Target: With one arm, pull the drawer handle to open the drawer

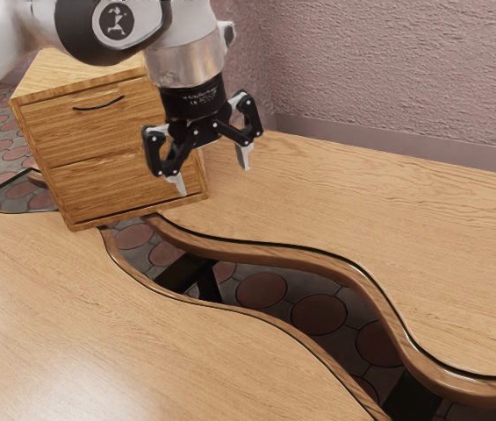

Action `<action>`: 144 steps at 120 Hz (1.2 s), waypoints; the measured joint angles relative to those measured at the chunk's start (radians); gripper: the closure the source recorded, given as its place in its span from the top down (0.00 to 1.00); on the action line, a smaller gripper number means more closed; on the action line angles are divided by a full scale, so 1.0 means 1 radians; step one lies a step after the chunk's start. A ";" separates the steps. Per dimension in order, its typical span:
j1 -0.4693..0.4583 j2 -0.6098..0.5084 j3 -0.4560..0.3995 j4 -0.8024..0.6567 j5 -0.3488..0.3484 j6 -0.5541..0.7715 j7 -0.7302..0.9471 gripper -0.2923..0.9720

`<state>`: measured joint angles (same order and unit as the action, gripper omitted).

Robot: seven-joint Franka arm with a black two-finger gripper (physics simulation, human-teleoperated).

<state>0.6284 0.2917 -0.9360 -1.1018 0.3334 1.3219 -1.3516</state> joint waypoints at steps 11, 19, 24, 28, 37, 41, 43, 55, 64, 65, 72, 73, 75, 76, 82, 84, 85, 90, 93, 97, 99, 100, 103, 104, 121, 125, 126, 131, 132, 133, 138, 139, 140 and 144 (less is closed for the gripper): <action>0.001 0.005 0.003 0.000 -0.010 0.029 -0.077 0.77; 0.001 0.006 0.003 0.000 -0.014 0.044 -0.126 0.77; 0.001 0.006 0.003 0.000 -0.015 0.051 -0.154 0.77; 0.001 0.007 0.004 0.001 -0.016 0.055 -0.174 0.77; 0.004 -0.080 -0.002 0.040 -0.018 0.052 -0.217 0.77; -0.003 -0.137 -0.005 0.052 -0.019 0.038 -0.235 0.77; -0.004 -0.165 -0.011 0.055 -0.020 0.030 -0.243 0.77; -0.062 -0.218 -0.041 0.042 -0.022 -0.005 -0.293 0.77; -0.055 -0.218 -0.034 0.031 -0.021 -0.026 -0.325 0.77; -0.053 -0.218 -0.028 0.031 -0.020 -0.030 -0.329 0.77; -0.048 -0.217 0.055 0.028 -0.017 -0.056 -0.351 0.77; -0.047 -0.215 0.070 0.028 -0.015 -0.058 -0.354 0.77; -0.051 -0.209 0.110 0.028 -0.011 -0.059 -0.360 0.77; -0.050 -0.206 0.128 0.027 -0.009 -0.059 -0.363 0.77; -0.038 -0.162 0.254 0.026 0.002 -0.037 -0.374 0.77; -0.026 -0.136 0.288 0.027 0.009 -0.019 -0.377 0.77; -0.021 -0.122 0.306 0.027 0.012 -0.007 -0.378 0.77; 0.010 -0.063 0.378 0.027 0.022 0.052 -0.384 0.77; 0.037 -0.031 0.405 0.028 0.025 0.084 -0.387 0.77; 0.067 0.009 0.426 0.032 0.029 0.126 -0.391 0.77; 0.075 0.029 0.432 0.034 0.031 0.149 -0.393 0.77; 0.078 0.037 0.435 0.035 0.031 0.161 -0.394 0.77; 0.084 0.056 0.440 0.038 0.033 0.194 -0.396 0.77; 0.085 0.061 0.441 0.038 0.034 0.204 -0.397 0.77; 0.090 0.069 0.463 0.067 0.012 0.347 -0.410 0.77; 0.091 0.067 0.472 0.081 -0.007 0.370 -0.412 0.77; 0.091 0.067 0.474 0.084 -0.012 0.376 -0.413 0.77; 0.092 0.070 0.479 0.093 -0.049 0.412 -0.415 0.77; 0.092 0.070 0.480 0.094 -0.056 0.419 -0.416 0.77; 0.091 0.071 0.481 0.095 -0.063 0.426 -0.417 0.77; 0.091 0.074 0.485 0.096 -0.093 0.459 -0.419 0.77; 0.091 0.075 0.485 0.096 -0.098 0.465 -0.420 0.77; 0.091 0.075 0.485 0.096 -0.103 0.470 -0.420 0.77; 0.089 0.076 0.486 0.096 -0.118 0.490 -0.422 0.77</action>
<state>0.7178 0.3674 -0.4500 -1.0059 0.2150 1.8122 -1.7735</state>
